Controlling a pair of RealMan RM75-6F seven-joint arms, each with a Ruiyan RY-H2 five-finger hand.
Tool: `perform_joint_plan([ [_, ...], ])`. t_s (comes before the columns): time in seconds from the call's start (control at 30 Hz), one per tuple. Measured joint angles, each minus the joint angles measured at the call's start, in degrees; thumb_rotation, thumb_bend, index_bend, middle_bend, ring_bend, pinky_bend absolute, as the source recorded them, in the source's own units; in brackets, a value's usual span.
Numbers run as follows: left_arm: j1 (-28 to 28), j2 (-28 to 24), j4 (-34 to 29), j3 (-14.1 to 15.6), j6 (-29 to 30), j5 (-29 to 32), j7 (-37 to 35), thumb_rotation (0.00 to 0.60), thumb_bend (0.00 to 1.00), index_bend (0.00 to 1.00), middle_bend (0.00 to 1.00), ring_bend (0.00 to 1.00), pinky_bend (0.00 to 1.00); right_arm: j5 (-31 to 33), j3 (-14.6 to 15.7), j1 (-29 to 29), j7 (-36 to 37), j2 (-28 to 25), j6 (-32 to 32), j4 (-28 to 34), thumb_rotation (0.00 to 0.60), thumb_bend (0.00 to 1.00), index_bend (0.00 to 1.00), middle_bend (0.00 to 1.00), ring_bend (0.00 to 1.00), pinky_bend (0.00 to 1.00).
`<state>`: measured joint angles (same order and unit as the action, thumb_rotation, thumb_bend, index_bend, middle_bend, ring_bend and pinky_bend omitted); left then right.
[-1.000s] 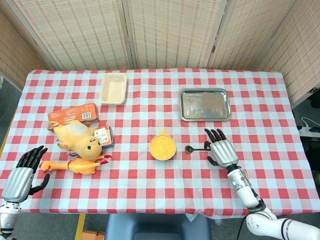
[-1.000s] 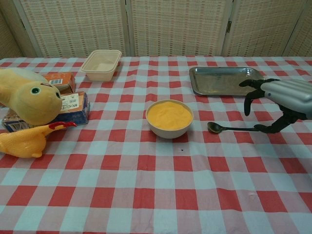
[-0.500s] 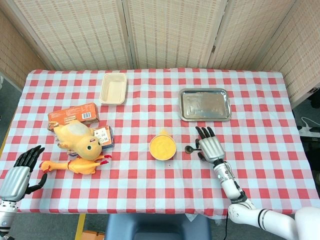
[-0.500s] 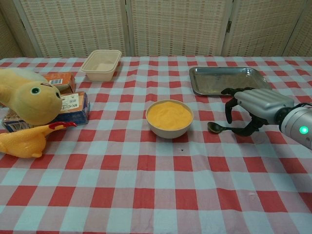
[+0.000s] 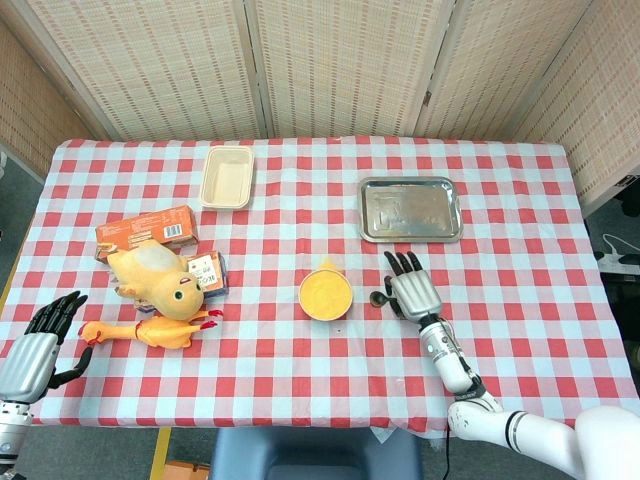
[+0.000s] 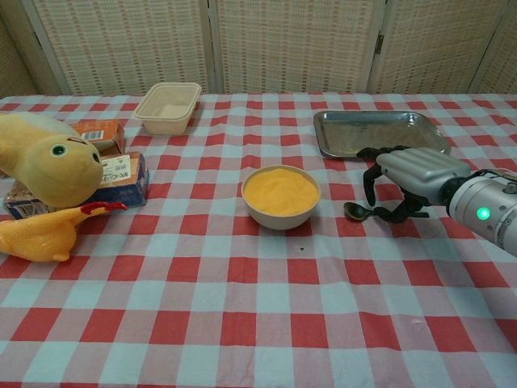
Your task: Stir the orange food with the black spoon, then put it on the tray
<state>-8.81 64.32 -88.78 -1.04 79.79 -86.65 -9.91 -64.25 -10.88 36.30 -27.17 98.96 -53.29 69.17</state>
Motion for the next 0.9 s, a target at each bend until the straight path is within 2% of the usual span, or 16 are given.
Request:
perform_joint_plan([
  [0.63, -0.46, 0.01, 0.39, -0.10, -1.03, 0.66, -0.27, 0.600, 0.45, 0.00, 0.00, 0.00, 0.08, 0.70, 1.15, 0.57, 1.12, 2.12, -0.08, -2.90, 0.600, 0.36, 0.48, 0.00, 0.00, 0.00],
  [0.9, -0.65, -0.10, 0.43, -0.11, -1.41, 0.83, -0.51, 0.600, 0.45, 0.00, 0.00, 0.00, 0.09, 0.15, 1.29, 0.62, 1.92, 3.27, -0.90, -4.20, 0.600, 0.37, 0.55, 0.00, 0.00, 0.00],
])
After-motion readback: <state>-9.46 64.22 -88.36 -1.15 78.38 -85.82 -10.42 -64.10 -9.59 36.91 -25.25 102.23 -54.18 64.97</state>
